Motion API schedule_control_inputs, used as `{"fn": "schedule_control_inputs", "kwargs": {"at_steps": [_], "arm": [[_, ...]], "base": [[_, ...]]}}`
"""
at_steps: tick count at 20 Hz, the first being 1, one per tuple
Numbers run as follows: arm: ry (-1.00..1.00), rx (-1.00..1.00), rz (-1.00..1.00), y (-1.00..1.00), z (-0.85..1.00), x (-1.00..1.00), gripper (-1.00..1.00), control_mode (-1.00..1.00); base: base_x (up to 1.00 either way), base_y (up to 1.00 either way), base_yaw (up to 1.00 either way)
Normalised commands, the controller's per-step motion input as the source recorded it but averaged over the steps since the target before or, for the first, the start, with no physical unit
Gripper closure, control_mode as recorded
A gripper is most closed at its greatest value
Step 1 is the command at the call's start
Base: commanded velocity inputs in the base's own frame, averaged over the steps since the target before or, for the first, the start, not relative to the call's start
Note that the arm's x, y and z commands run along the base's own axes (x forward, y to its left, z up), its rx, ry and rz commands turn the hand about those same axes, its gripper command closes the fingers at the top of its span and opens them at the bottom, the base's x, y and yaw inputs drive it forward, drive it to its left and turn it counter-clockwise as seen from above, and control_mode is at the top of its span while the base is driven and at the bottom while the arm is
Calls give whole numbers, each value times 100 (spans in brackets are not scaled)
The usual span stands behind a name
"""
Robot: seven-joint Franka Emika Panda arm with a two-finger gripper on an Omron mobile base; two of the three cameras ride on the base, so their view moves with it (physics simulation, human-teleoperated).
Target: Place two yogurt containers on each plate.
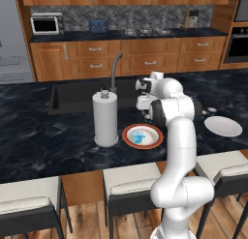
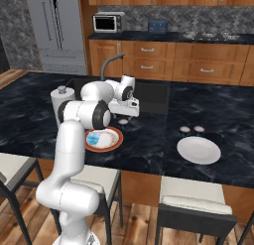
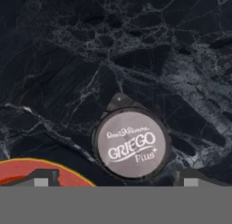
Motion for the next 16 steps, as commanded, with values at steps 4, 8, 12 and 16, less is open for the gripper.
{"fn": "schedule_control_inputs", "kwargs": {"at_steps": [4,8,12,16], "arm": [[0,0,0,0,-43,5,-100,-100],[-2,0,0,0,-30,-6,-100,-100],[-2,0,0,0,-16,-2,-100,-100],[0,0,0,0,-16,0,-100,-100]], "base": [[0,0,0],[0,0,0],[0,0,0],[0,0,0]]}}
